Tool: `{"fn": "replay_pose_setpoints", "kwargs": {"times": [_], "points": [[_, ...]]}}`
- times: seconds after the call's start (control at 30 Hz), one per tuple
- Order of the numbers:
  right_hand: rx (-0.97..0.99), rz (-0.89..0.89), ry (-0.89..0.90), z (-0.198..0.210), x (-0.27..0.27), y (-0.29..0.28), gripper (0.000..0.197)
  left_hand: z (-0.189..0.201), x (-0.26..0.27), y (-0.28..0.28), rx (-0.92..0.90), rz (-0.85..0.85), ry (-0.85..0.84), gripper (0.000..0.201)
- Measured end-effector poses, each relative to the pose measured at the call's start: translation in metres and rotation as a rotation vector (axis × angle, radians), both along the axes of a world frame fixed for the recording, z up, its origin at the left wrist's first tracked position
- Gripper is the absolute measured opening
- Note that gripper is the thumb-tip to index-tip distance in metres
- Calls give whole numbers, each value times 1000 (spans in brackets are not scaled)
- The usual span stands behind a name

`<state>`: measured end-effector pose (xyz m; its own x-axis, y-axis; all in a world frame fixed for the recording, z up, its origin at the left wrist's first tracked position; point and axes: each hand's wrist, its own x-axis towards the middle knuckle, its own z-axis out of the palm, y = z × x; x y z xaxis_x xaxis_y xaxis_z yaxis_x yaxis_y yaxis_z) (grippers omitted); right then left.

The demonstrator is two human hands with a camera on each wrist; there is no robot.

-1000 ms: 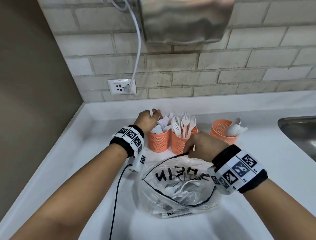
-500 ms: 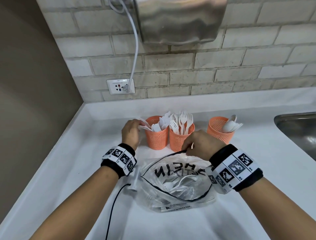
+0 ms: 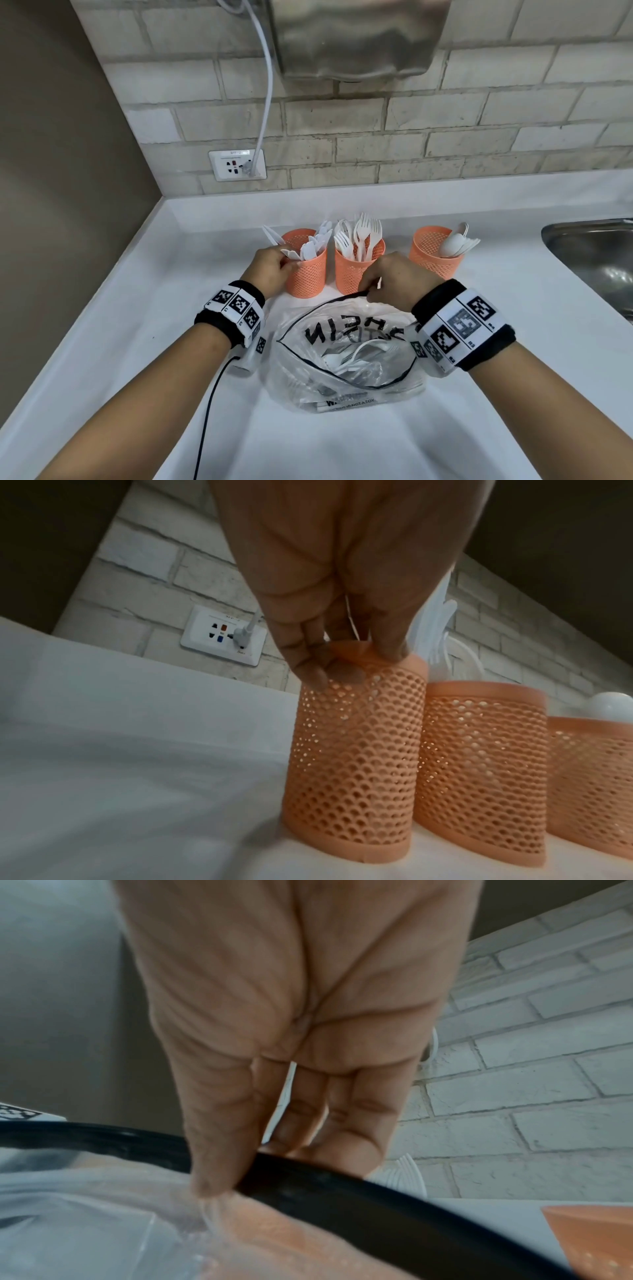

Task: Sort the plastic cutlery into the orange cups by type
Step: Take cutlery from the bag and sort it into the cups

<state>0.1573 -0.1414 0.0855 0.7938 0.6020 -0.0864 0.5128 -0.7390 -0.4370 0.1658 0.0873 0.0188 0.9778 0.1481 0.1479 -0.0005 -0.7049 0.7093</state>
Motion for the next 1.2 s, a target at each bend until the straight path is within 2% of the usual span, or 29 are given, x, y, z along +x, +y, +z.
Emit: {"fn": "replay_pose_setpoints", "kwargs": {"times": [0.2,0.33,0.4,0.47,0.53,0.63,0.67,0.73,0.83,0.9,0.97,1.07,1.2], "points": [[-26,-4,-10,2,-5,0,25,0,-24,3,18,39,-28,20],[-19,-32,-24,6,-10,-6,24,11,-39,-1,-46,141,-4,37],[-8,-62,-40,9,-11,-12,25,21,-48,-3,-10,233,-36,42],[11,-89,-38,12,-13,-21,25,34,-61,-9,86,295,-127,39],[35,-107,-39,15,-17,-31,23,49,-79,-24,106,254,-260,31],[77,-147,-56,17,-21,-46,21,63,-104,-60,16,19,-348,13],[92,-165,-58,17,-22,-51,21,63,-110,-72,2,-68,-313,12],[97,-198,-40,14,-26,-59,21,53,-116,-91,18,-198,-111,18],[28,-174,-12,5,-35,-63,23,29,-112,-100,228,-348,288,30],[19,-83,23,-1,-43,-60,35,16,-109,-98,360,-376,455,36],[12,-8,46,-9,-48,-56,37,3,-106,-94,402,-334,514,36],[-115,-25,49,-20,-52,-50,11,-11,-104,-92,452,-284,504,31],[-213,-66,39,-34,-55,-44,20,-20,-106,-89,437,-275,442,34]]}}
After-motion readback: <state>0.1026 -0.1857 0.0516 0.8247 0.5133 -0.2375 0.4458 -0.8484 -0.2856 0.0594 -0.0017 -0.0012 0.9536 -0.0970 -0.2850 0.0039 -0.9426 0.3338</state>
